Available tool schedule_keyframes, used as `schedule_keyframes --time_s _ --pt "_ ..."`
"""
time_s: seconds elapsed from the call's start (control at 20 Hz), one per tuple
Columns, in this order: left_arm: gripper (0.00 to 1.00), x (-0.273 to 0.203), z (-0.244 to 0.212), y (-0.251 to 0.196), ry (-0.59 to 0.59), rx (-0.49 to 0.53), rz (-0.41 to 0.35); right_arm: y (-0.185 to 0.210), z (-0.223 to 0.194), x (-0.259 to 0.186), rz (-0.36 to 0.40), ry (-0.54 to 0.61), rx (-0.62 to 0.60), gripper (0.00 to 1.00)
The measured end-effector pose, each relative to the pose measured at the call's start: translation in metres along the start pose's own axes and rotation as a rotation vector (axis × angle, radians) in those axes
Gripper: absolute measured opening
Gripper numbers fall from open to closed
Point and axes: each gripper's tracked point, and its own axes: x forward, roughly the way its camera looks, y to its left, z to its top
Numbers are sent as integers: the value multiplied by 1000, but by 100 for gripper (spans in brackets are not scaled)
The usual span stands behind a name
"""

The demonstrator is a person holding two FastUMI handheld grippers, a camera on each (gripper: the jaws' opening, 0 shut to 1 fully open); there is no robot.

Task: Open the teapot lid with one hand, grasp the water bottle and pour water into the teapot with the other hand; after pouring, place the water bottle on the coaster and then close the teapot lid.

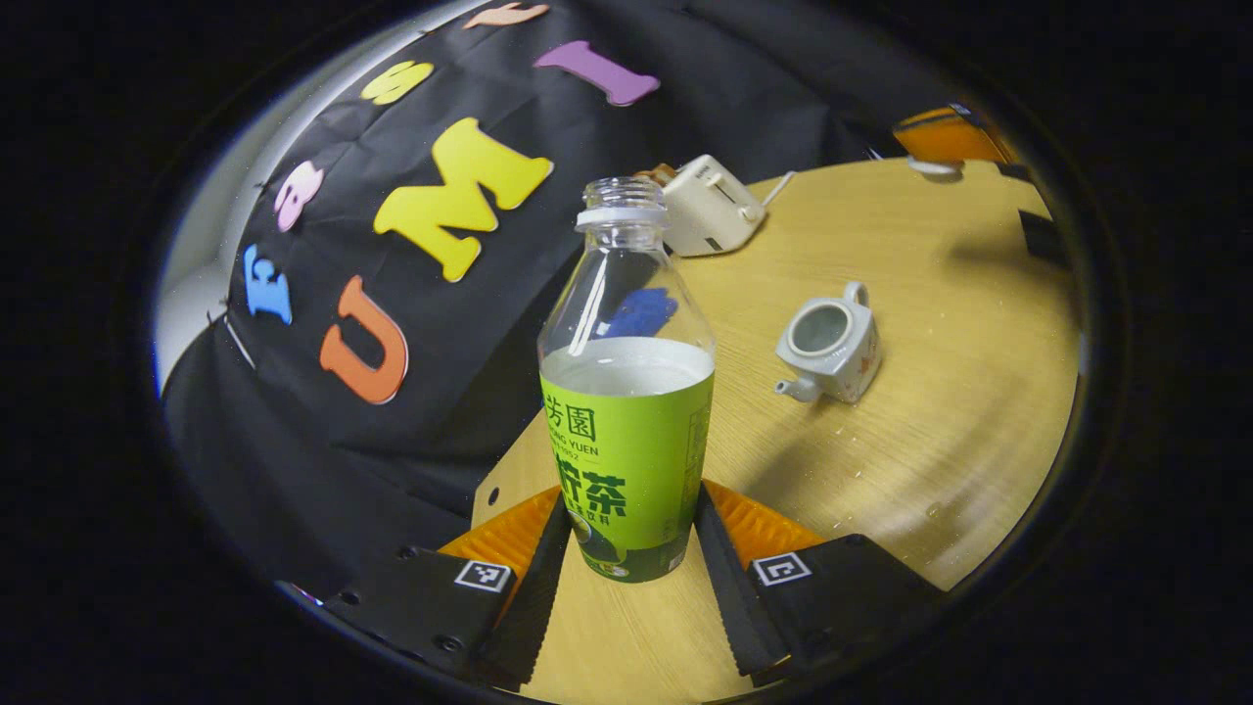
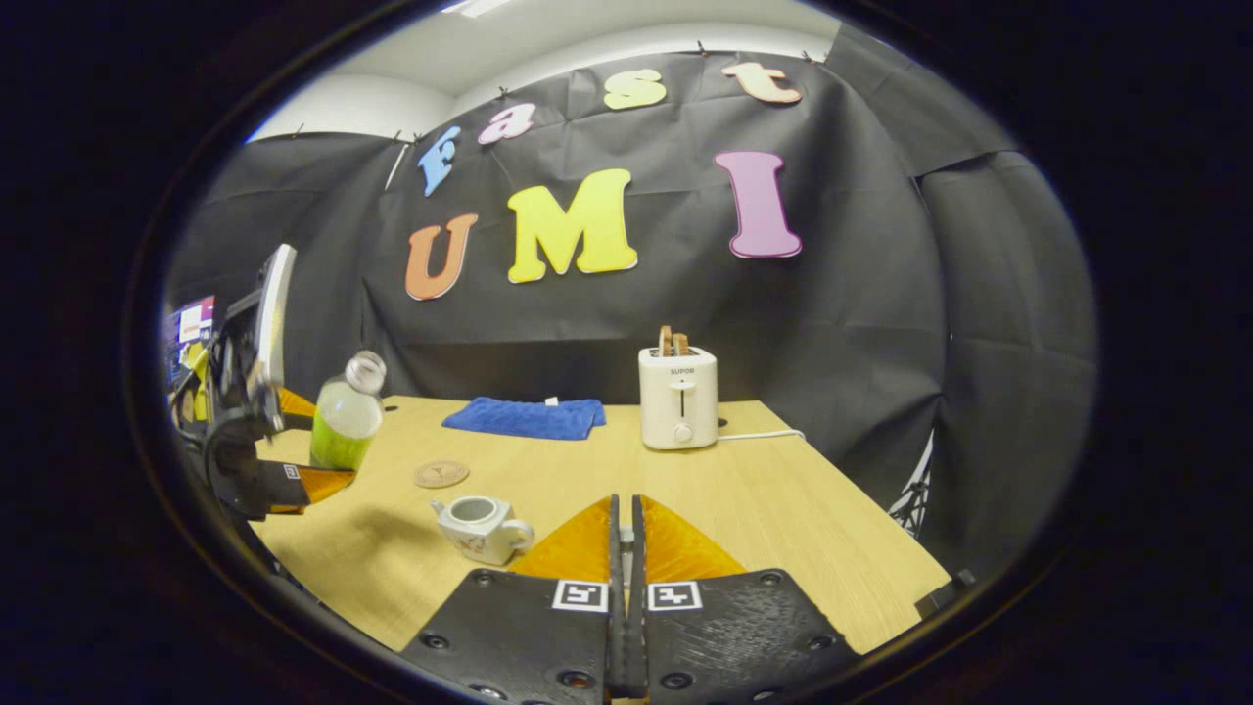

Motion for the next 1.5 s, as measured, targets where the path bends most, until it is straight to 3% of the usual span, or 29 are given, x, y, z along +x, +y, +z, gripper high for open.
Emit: schedule_keyframes --time_s 0.25,0.7,0.95,1.2,1.5 --pt "75 -9 1 -1 -64 -416 -28 16 7 1 16 -8 -22 0" --pt "75 44 16 25 -146 -757 -46 23 13 10 14 -15 -27 0" --pt "75 84 21 35 -166 -804 -50 18 4 21 8 7 -20 0" --pt "75 116 28 41 -195 -746 -29 11 -7 33 -4 31 -10 0" --pt "76 145 22 21 -155 -729 -66 8 -19 48 -5 60 5 0"
